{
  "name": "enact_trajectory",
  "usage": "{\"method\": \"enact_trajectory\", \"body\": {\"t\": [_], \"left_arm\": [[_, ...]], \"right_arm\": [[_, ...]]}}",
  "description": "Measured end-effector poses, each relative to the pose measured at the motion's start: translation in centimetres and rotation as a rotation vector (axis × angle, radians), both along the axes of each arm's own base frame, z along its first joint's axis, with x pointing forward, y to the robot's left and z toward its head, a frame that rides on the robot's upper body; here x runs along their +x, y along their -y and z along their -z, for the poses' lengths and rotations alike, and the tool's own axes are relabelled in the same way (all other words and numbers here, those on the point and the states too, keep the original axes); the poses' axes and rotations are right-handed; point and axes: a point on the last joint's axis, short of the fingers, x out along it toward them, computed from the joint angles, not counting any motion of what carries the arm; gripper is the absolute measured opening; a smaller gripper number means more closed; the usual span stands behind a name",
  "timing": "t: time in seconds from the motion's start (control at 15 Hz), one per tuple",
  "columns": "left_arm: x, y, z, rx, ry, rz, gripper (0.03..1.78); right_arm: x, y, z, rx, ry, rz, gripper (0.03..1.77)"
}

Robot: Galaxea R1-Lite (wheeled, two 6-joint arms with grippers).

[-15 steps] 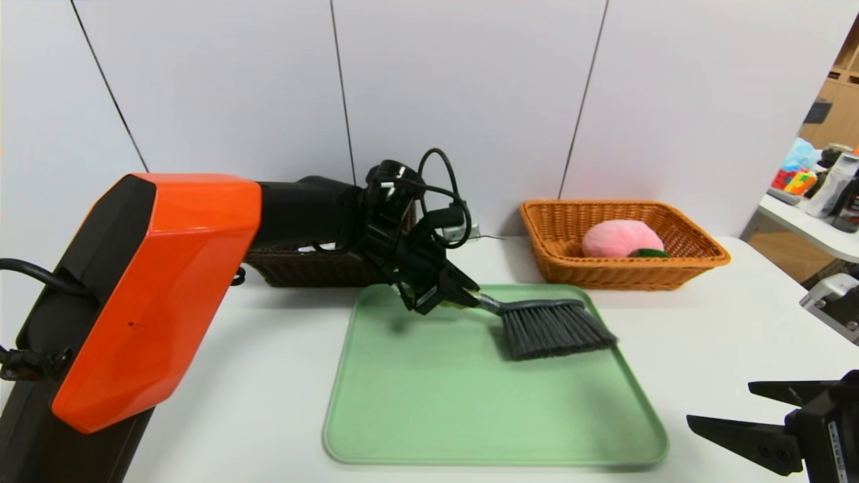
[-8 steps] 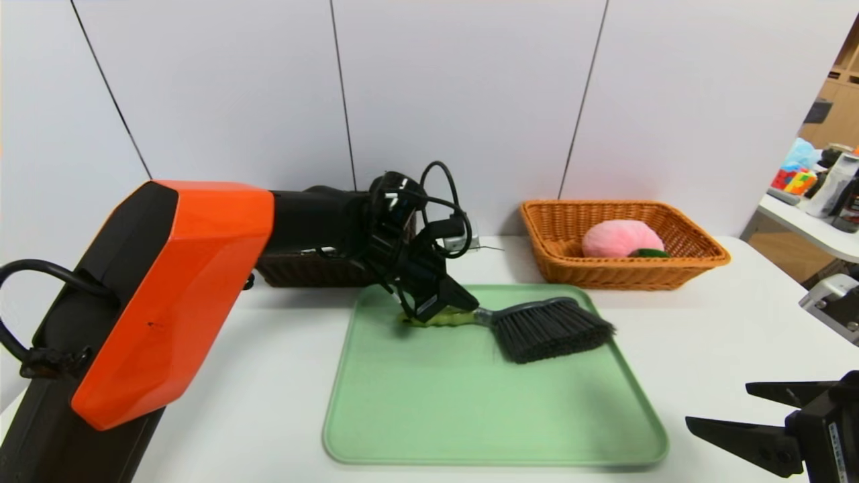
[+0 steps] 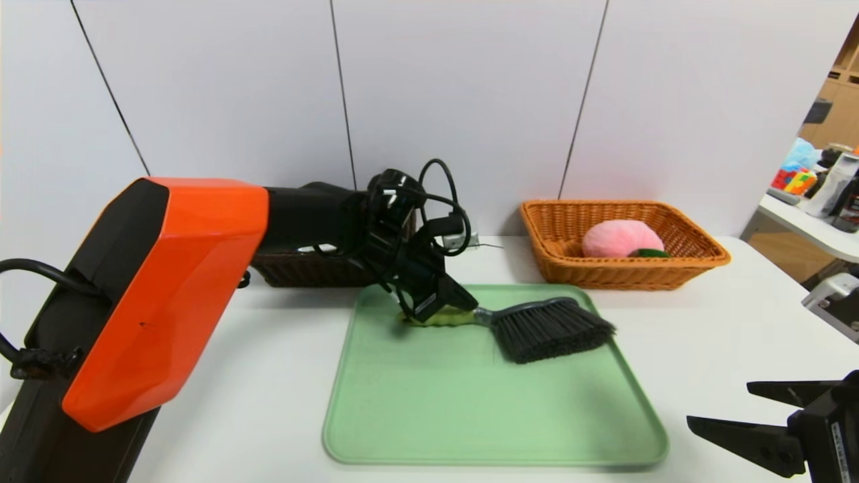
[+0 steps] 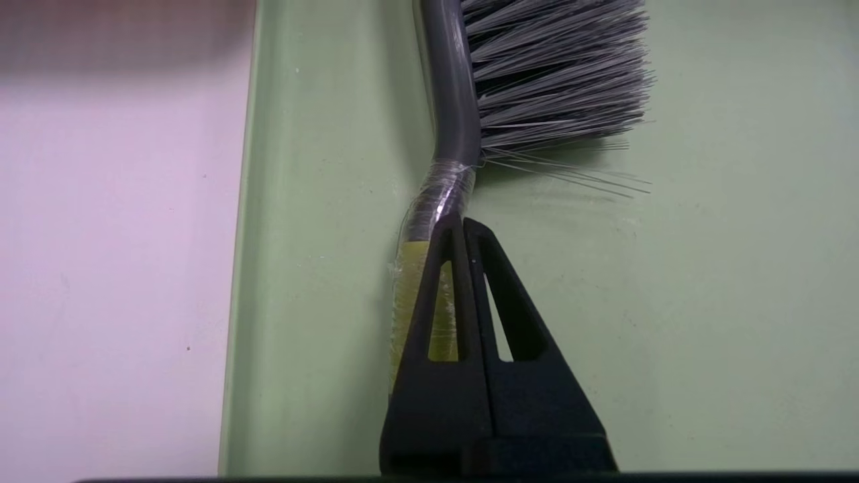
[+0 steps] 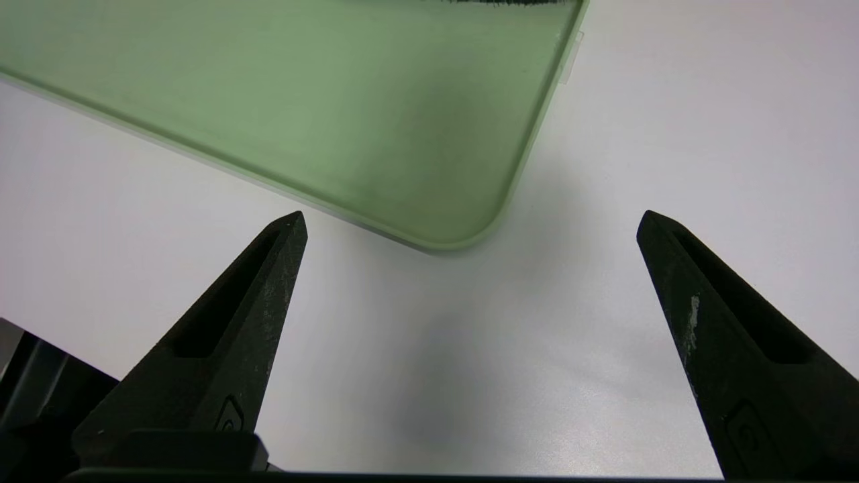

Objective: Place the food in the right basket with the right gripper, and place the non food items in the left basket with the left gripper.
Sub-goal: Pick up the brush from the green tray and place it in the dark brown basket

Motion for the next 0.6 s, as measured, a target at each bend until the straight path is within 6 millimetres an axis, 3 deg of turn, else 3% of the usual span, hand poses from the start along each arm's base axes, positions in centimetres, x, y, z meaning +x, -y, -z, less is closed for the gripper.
{"method": "enact_trajectory", "body": {"t": [0.27,0.6], "left_arm": [[-0.2,0.0,-0.5,-0.006,0.008,-0.001,0.73],[-0.3,0.0,-1.2,-0.002,0.007,-0.043,1.2]], "right_arm": [[-0.2,0.1,-0.1,0.002,0.005,0.0,1.7],[-0.4,0.1,-0.2,0.005,0.016,0.0,1.7]]}}
